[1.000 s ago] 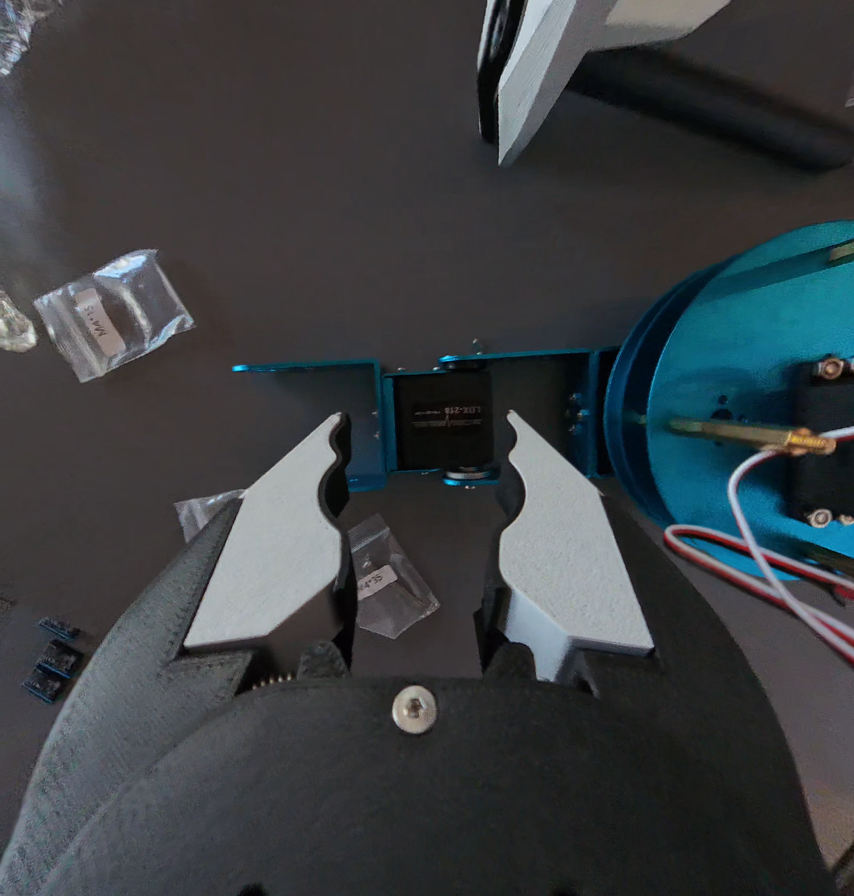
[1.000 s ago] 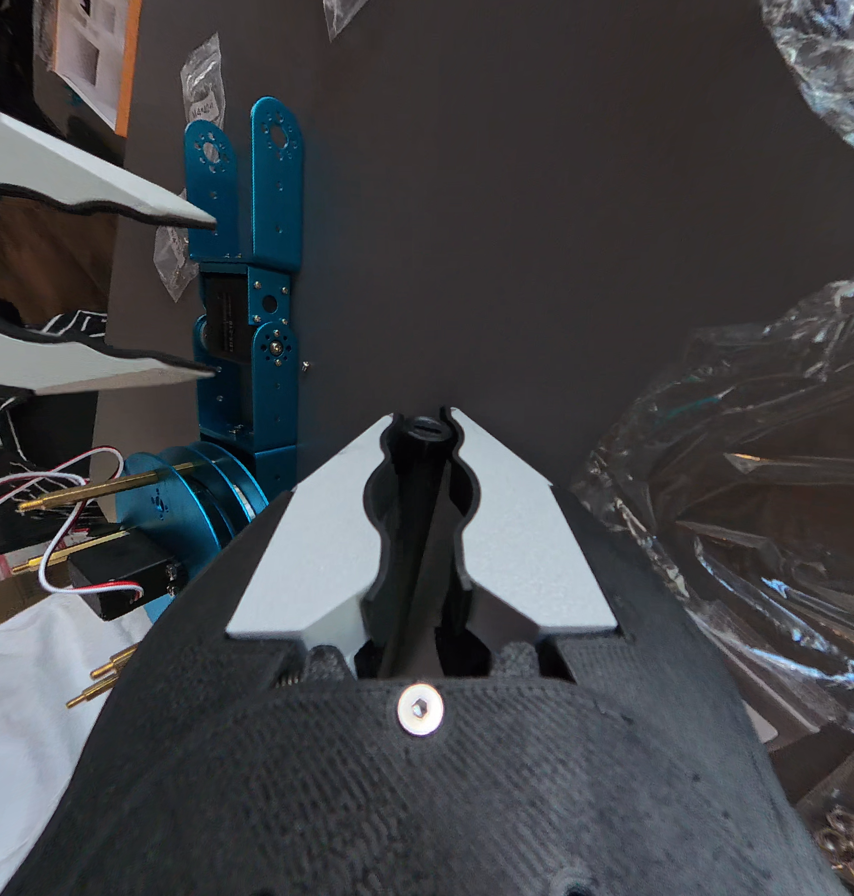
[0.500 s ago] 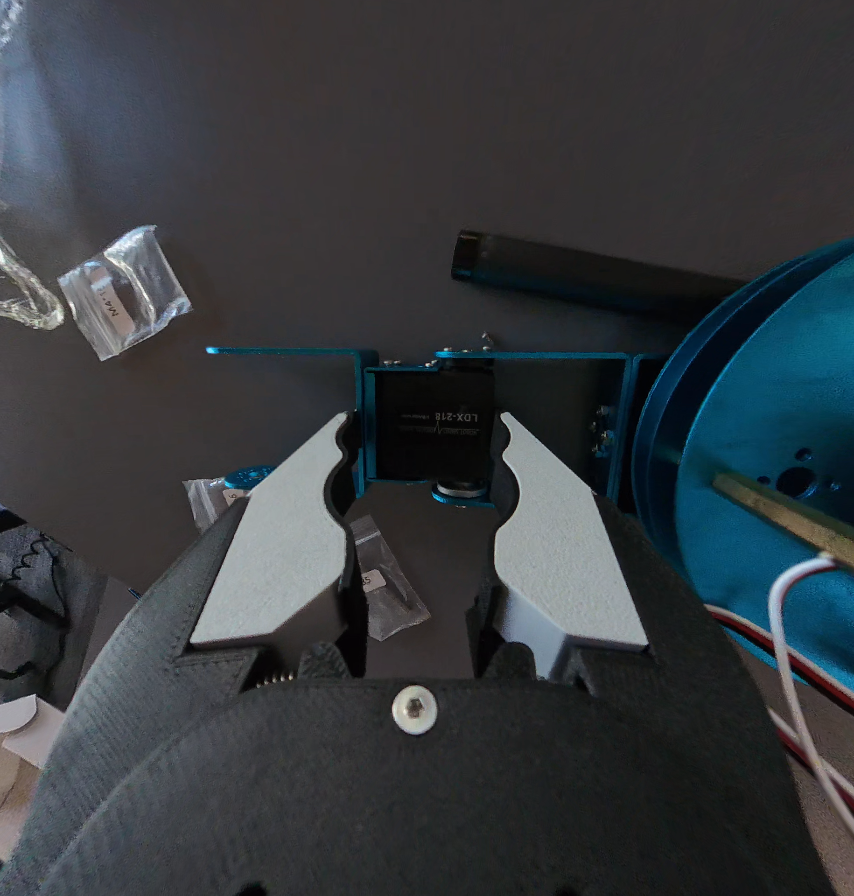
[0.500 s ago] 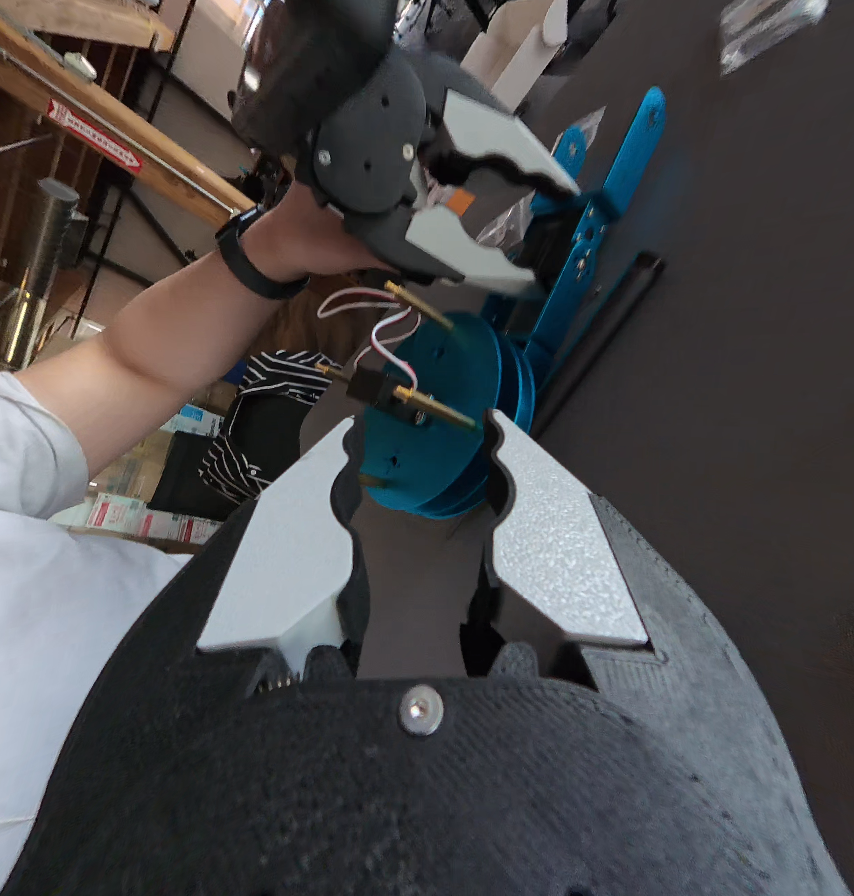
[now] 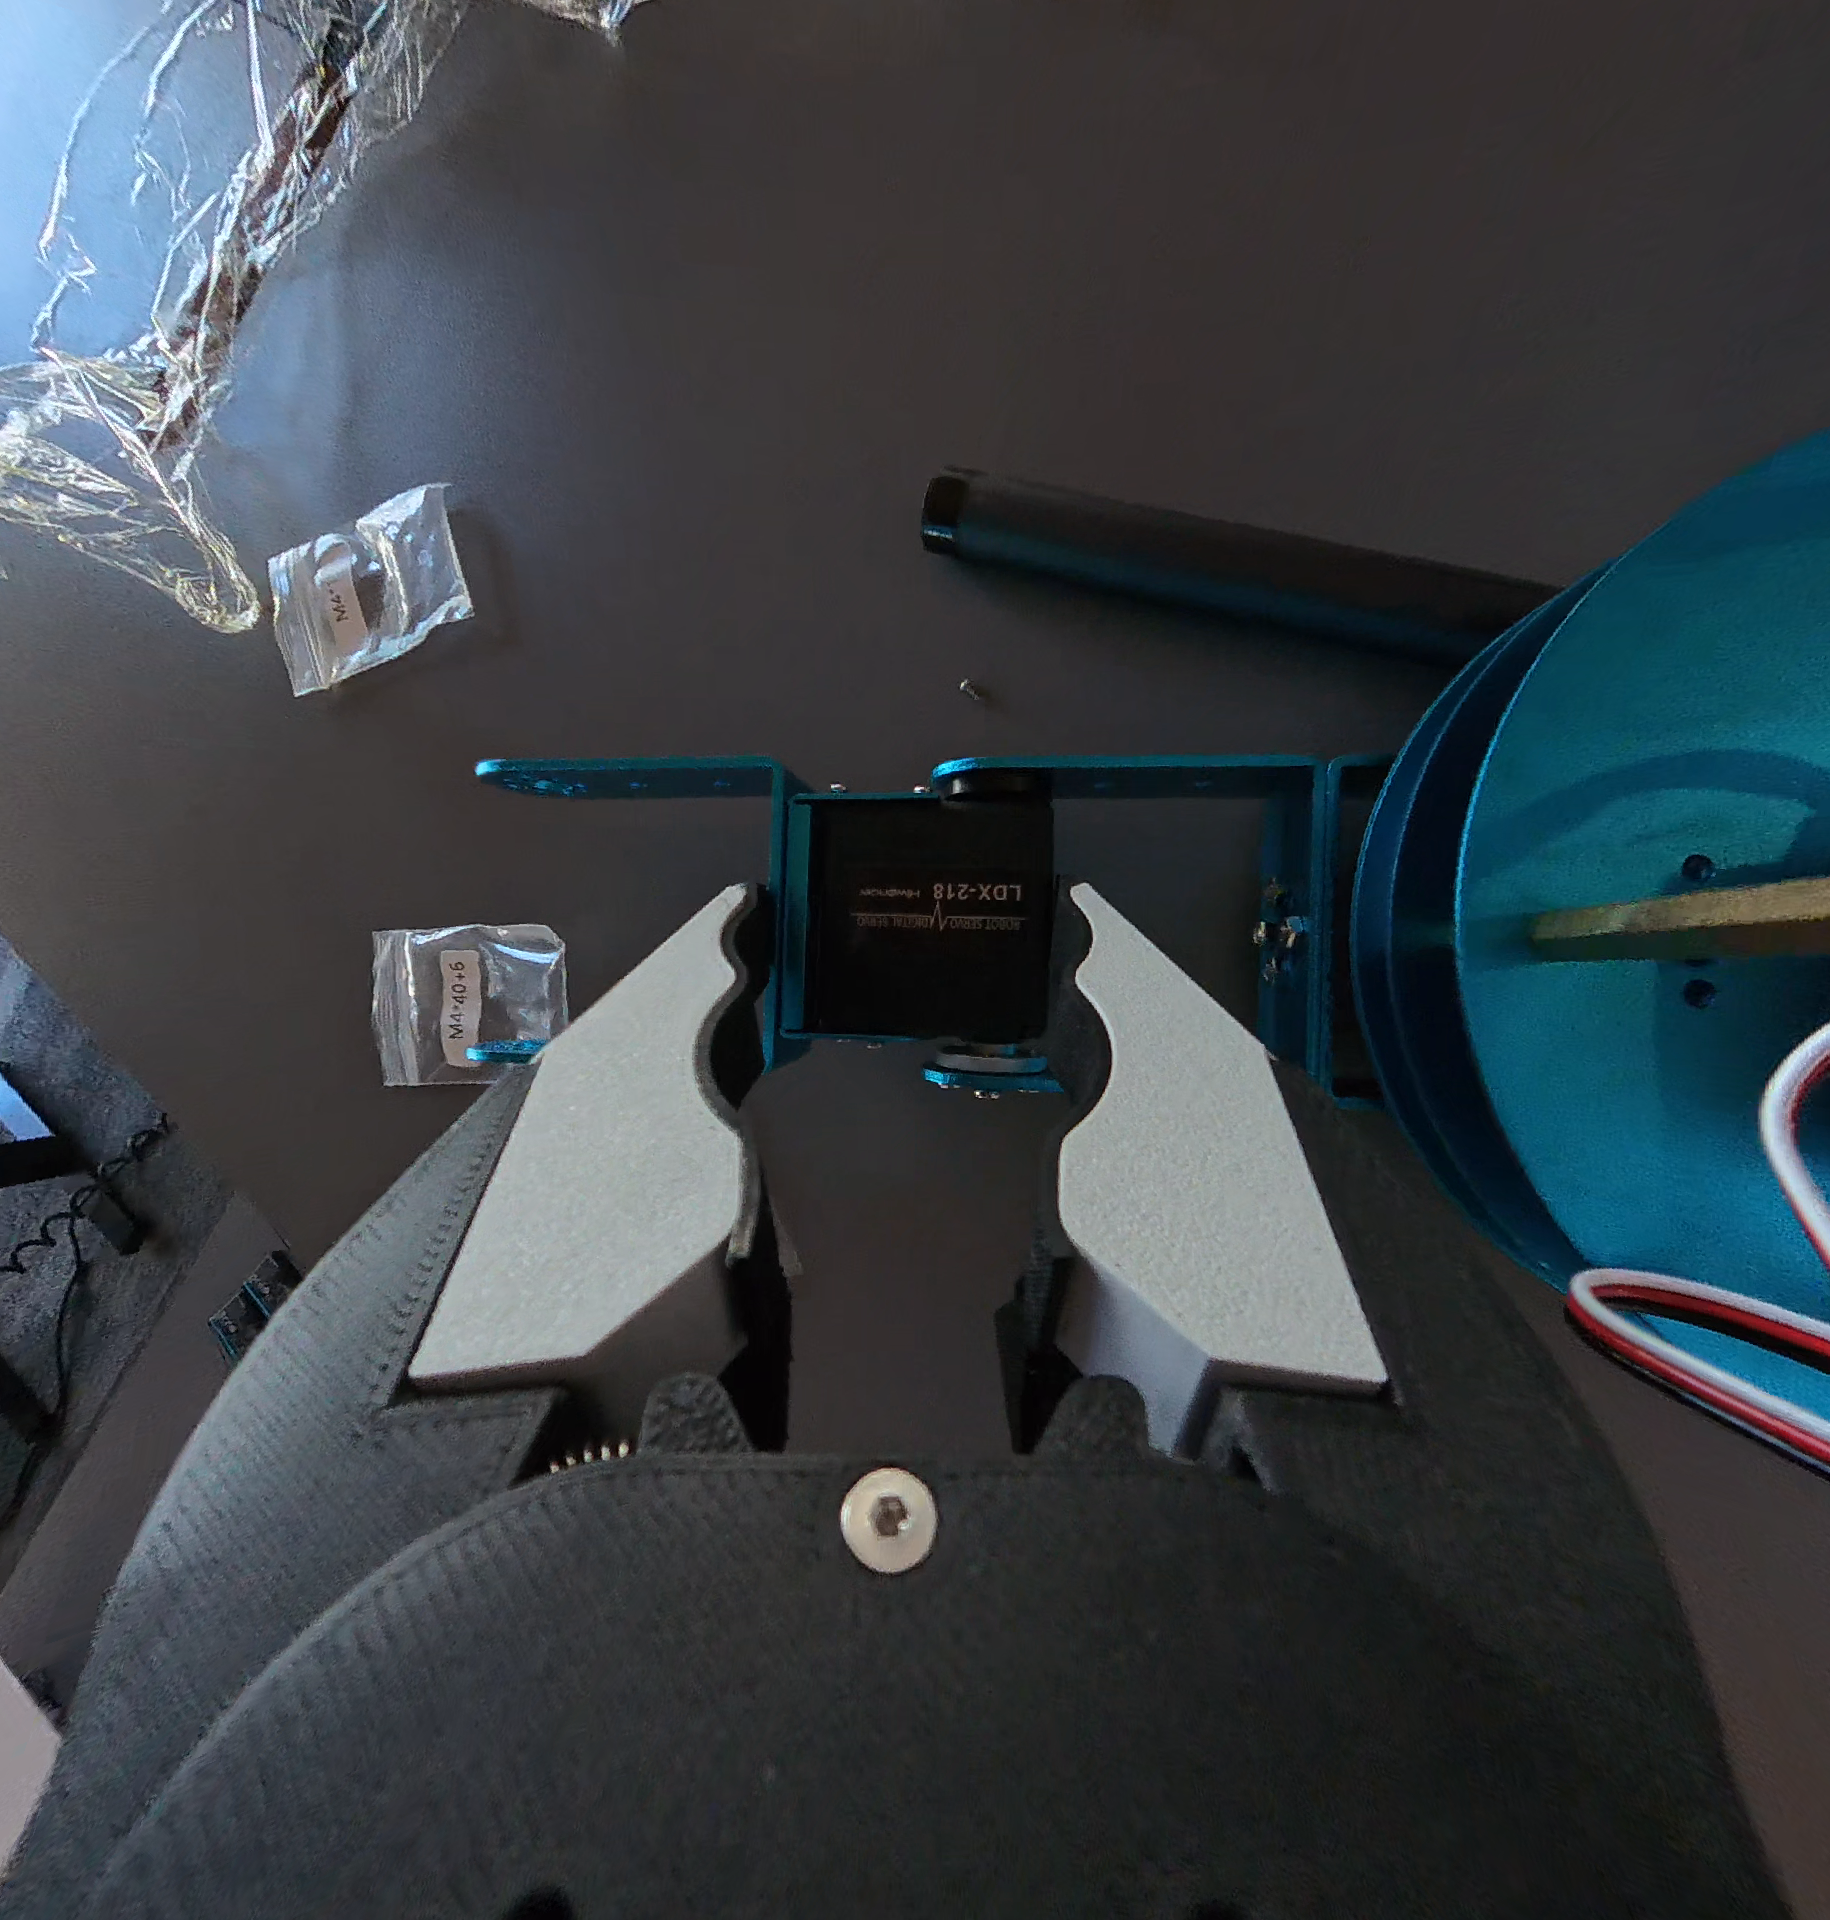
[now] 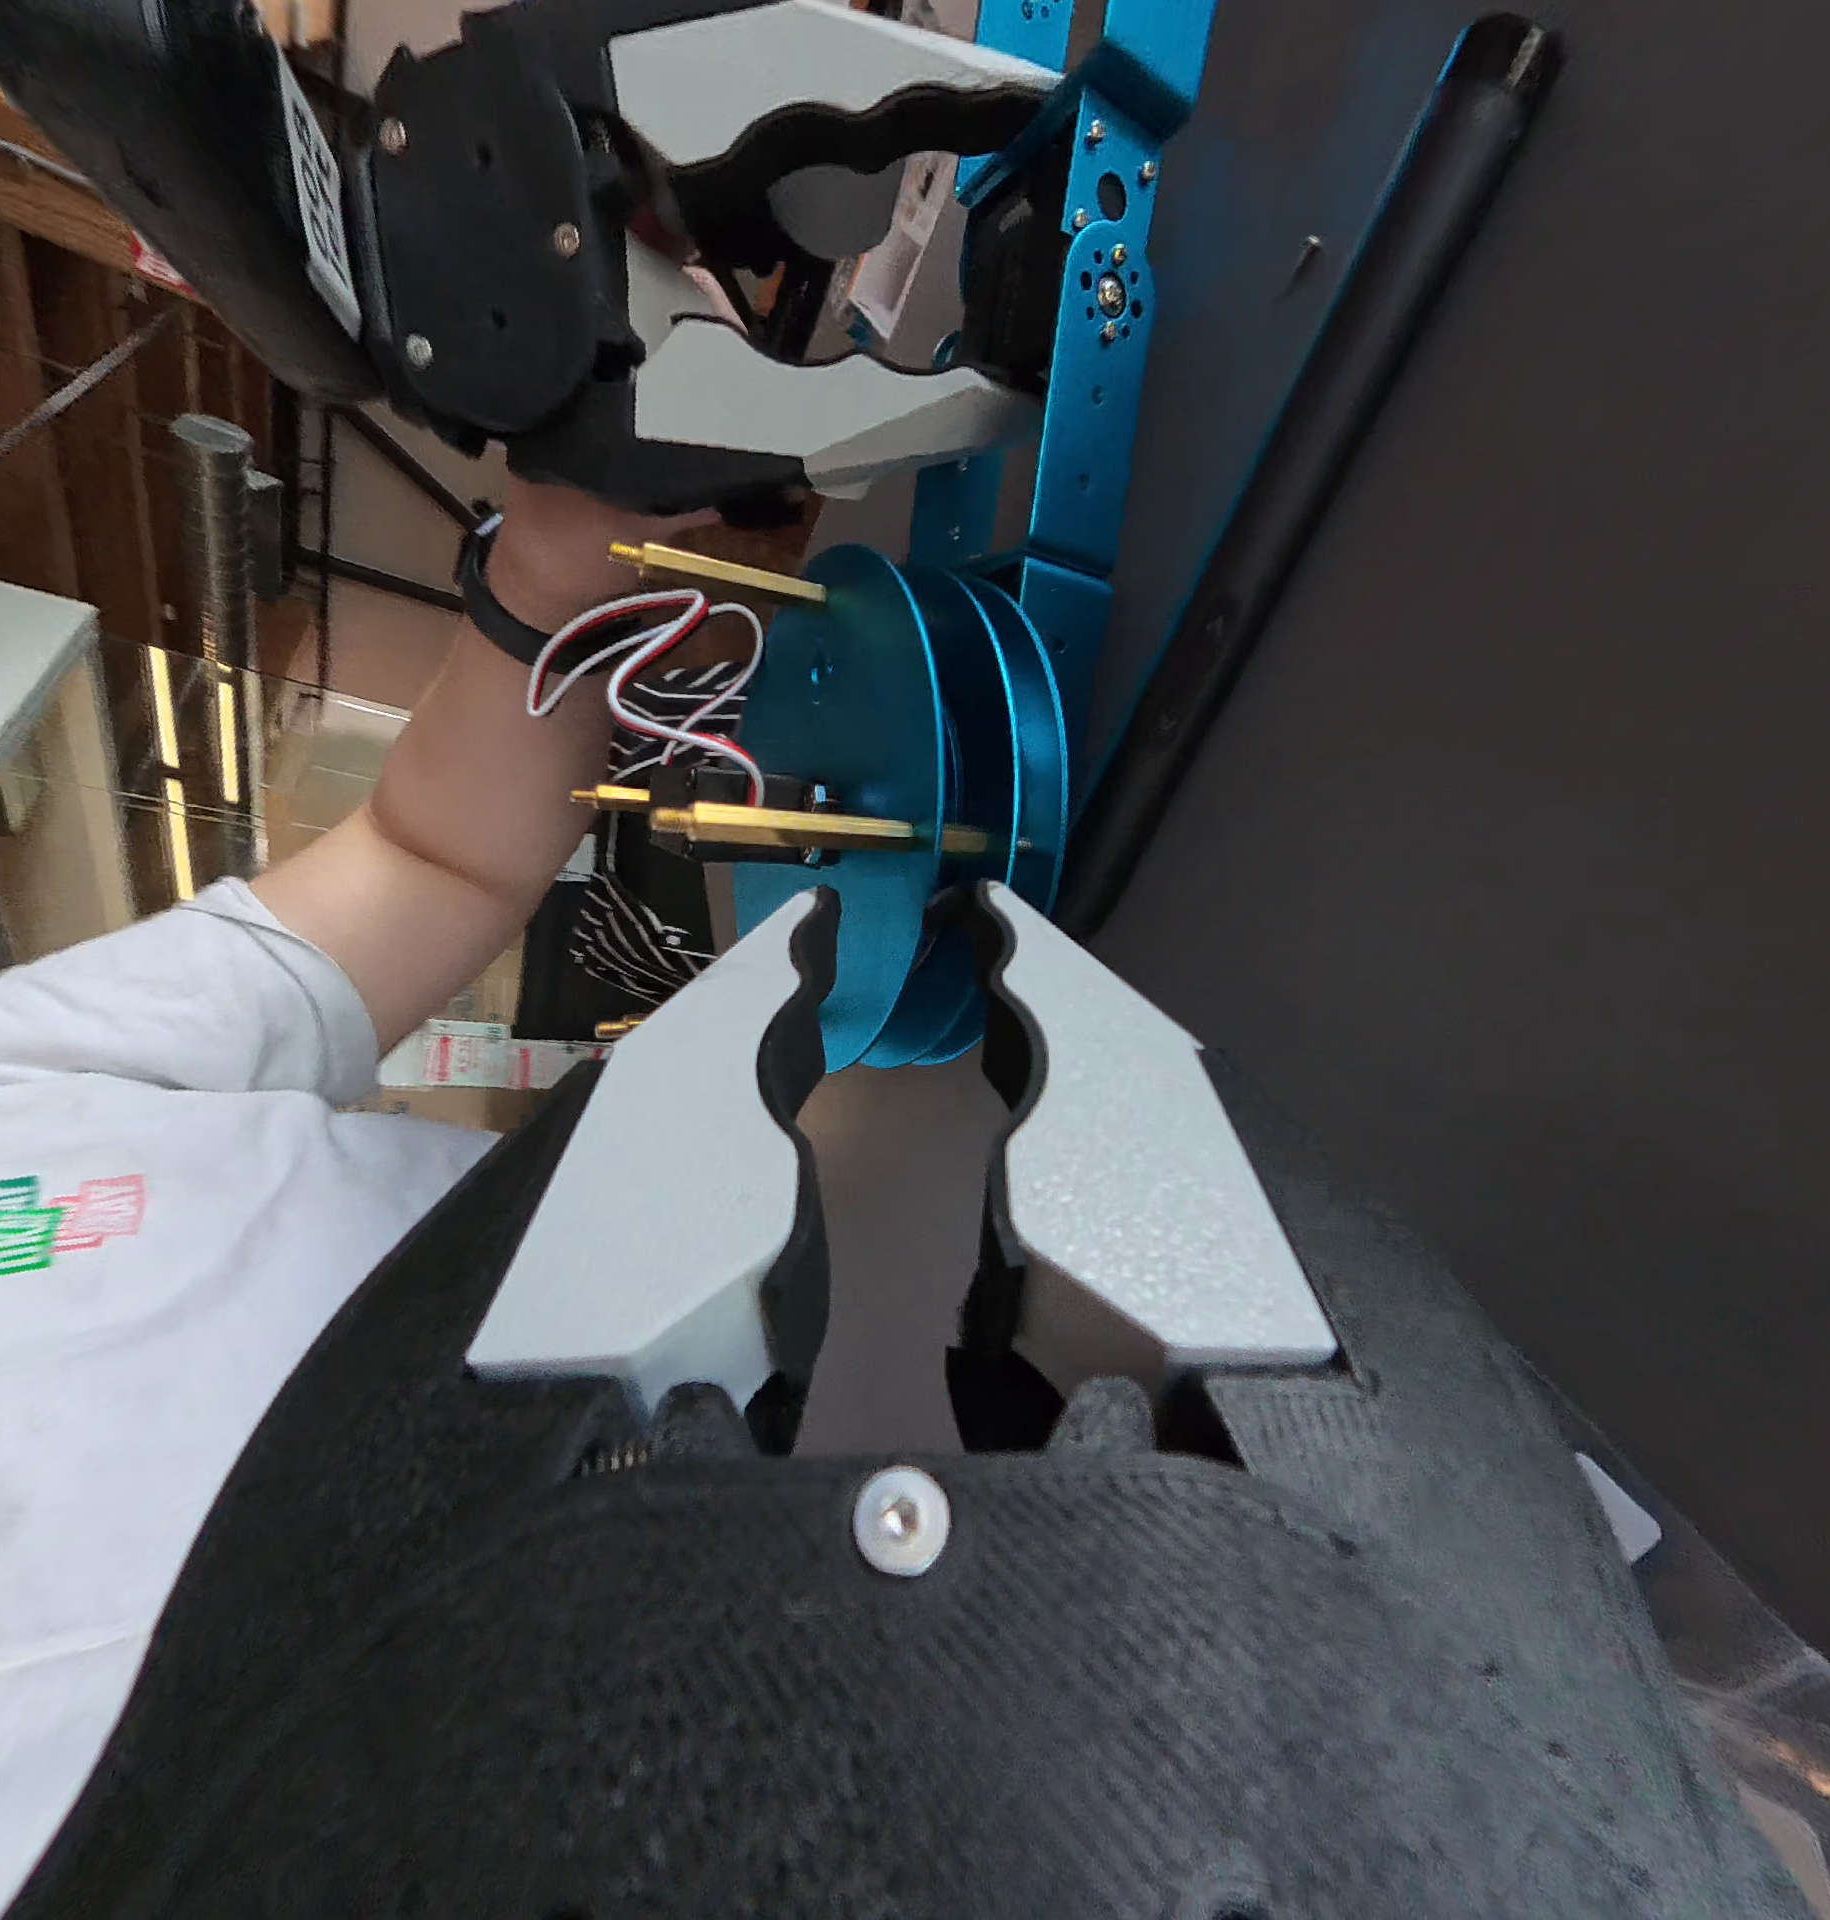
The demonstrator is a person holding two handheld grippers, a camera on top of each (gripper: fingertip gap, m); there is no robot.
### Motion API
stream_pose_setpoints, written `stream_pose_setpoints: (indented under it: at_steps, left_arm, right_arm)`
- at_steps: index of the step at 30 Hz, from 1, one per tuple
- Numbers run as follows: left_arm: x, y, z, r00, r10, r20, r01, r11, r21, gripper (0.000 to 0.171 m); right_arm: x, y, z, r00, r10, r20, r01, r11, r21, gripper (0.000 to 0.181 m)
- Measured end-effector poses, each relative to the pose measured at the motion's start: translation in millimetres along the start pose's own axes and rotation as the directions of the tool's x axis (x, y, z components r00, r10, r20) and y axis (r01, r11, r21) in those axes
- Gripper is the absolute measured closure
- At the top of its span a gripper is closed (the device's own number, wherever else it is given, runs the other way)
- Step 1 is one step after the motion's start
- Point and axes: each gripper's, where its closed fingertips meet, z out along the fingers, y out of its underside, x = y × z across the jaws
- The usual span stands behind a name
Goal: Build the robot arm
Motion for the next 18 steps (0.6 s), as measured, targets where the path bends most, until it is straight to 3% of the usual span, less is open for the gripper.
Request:
stream_pose_setpoints:
  at_steps: [5,7,9,11,16,18]
  left_arm:
    - [0,-3,-3,1.0,-0.012,-0.017,0.013,0.997,0.081,0.117]
    - [0,-3,-3,0.999,-0.022,-0.034,0.026,0.993,0.115,0.118]
    - [1,-2,-1,0.999,-0.024,-0.04,0.029,0.991,0.13,0.118]
    - [1,-3,0,0.998,-0.031,-0.053,0.039,0.988,0.148,0.118]
    - [3,-6,1,0.996,-0.011,-0.085,0.027,0.981,0.191,0.118]
    - [4,-8,1,0.996,-0.005,-0.088,0.023,0.977,0.211,0.118]
  right_arm:
    - [1,3,-3,1.0,0.023,0.009,-0.023,1.0,-0.01,0.16]
    - [2,-6,-11,0.995,-0.069,-0.065,0.071,0.997,0.033,0.158]
    - [5,-24,-18,0.969,-0.184,-0.162,0.204,0.972,0.115,0.142]
    - [-5,-26,-13,0.971,-0.216,-0.103,0.227,0.968,0.11,0.15]
    - [13,-10,-5,0.981,-0.178,-0.079,0.176,0.984,-0.036,0.145]
    - [3,0,2,0.989,-0.143,0.026,0.145,0.987,-0.07,0.15]
